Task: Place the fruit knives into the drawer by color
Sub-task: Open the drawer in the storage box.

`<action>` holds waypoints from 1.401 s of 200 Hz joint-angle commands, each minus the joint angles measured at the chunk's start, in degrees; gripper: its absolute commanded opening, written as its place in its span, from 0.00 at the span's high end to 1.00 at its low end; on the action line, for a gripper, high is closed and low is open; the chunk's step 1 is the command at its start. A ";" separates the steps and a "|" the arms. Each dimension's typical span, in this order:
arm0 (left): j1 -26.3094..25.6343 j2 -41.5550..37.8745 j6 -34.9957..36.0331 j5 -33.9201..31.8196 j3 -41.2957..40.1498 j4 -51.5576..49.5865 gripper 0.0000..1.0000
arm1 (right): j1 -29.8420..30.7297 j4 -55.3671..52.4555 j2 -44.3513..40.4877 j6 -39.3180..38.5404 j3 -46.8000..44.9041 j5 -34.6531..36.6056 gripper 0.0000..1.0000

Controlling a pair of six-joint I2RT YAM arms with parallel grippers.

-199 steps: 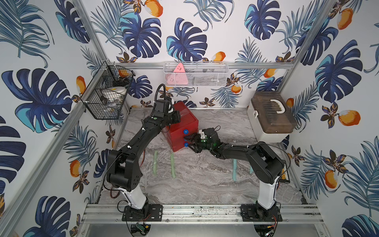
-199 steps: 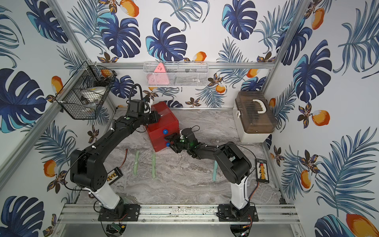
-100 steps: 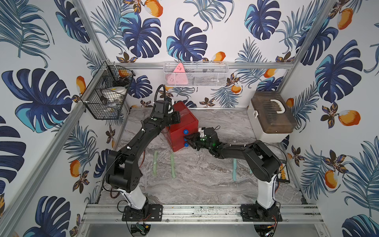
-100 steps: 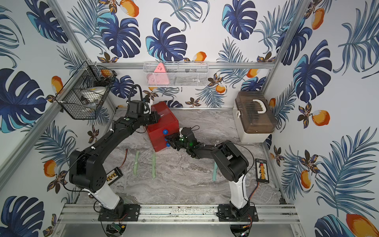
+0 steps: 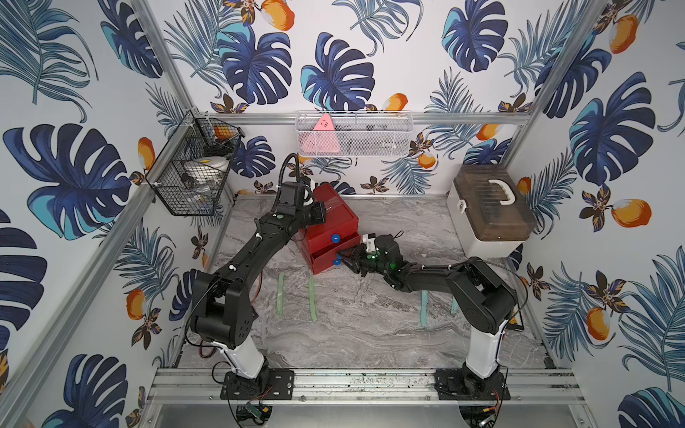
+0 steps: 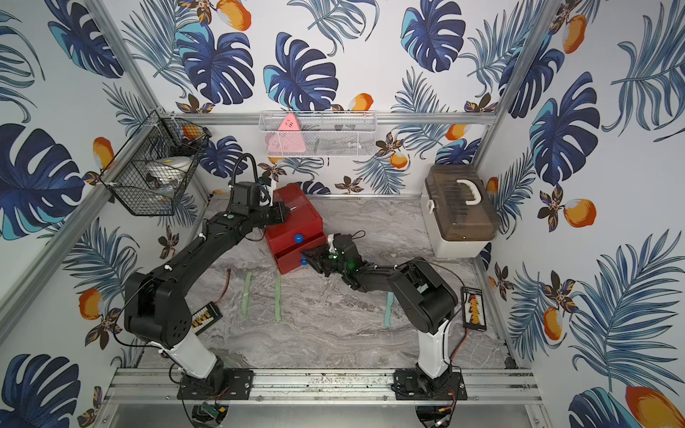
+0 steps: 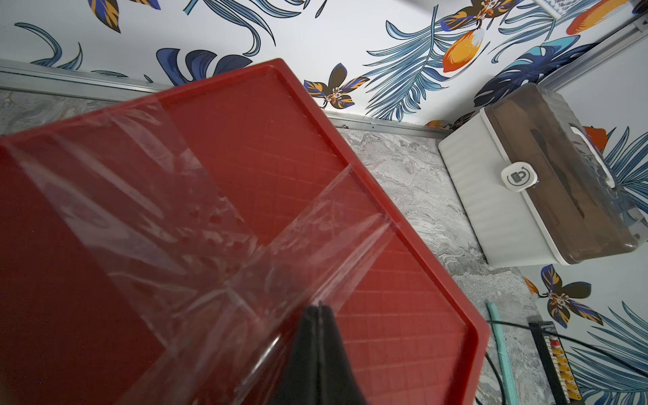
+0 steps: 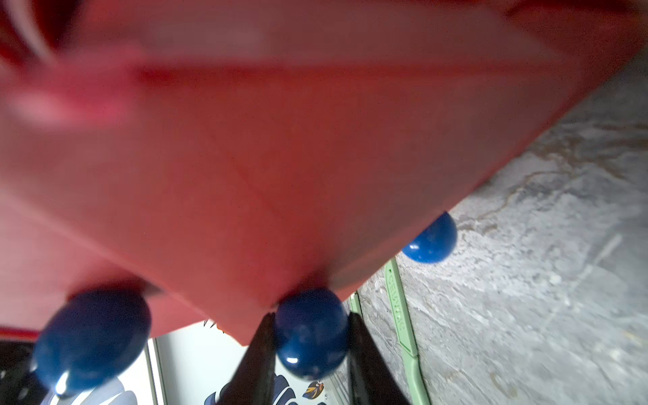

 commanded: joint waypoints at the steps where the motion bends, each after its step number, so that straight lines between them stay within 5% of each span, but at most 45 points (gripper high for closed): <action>1: 0.24 1.34 0.09 -1.39 -0.99 -17.80 1.00 | 0.11 -0.39 -1.41 -0.33 -3.13 -0.77 0.86; 61: 0.24 1.51 -0.01 -1.17 -0.76 -17.63 1.00 | 0.77 -1.39 -2.40 -0.92 -6.67 -2.87 0.81; 76: 0.24 1.43 -0.12 -1.19 -0.79 -17.54 1.00 | 0.69 -2.58 -2.58 -1.13 -6.39 -3.04 0.68; 89: 0.24 1.36 -0.24 -1.19 -0.77 -17.62 1.00 | 0.73 -2.89 -2.66 -1.16 -6.44 -3.27 0.44; 108: 0.24 1.25 -0.27 -1.23 -0.50 -17.70 1.00 | 0.70 -3.83 -3.96 -1.83 -7.07 -2.98 0.22; 154: 0.24 0.48 -0.55 -1.69 1.40 -18.94 1.00 | -0.37 -6.71 -9.80 -3.73 -9.55 -2.13 0.11; 189: 0.24 -0.33 -0.73 -2.67 5.68 -21.04 0.63 | -2.16 -14.78 -15.64 -8.67 -9.24 -3.77 0.04; 223: 0.20 -1.57 -0.64 -3.79 11.66 -23.03 0.03 | -6.33 -35.02 -23.09 -18.26 -5.09 -2.89 0.01; 250: -0.82 -3.73 0.03 -4.38 15.79 -23.55 0.01 | -12.42 -59.92 -26.15 -30.07 2.80 1.67 0.00; 280: -6.49 -4.73 2.62 -6.06 21.78 -27.25 0.01 | -16.92 -74.76 -28.41 -40.22 8.77 9.99 0.00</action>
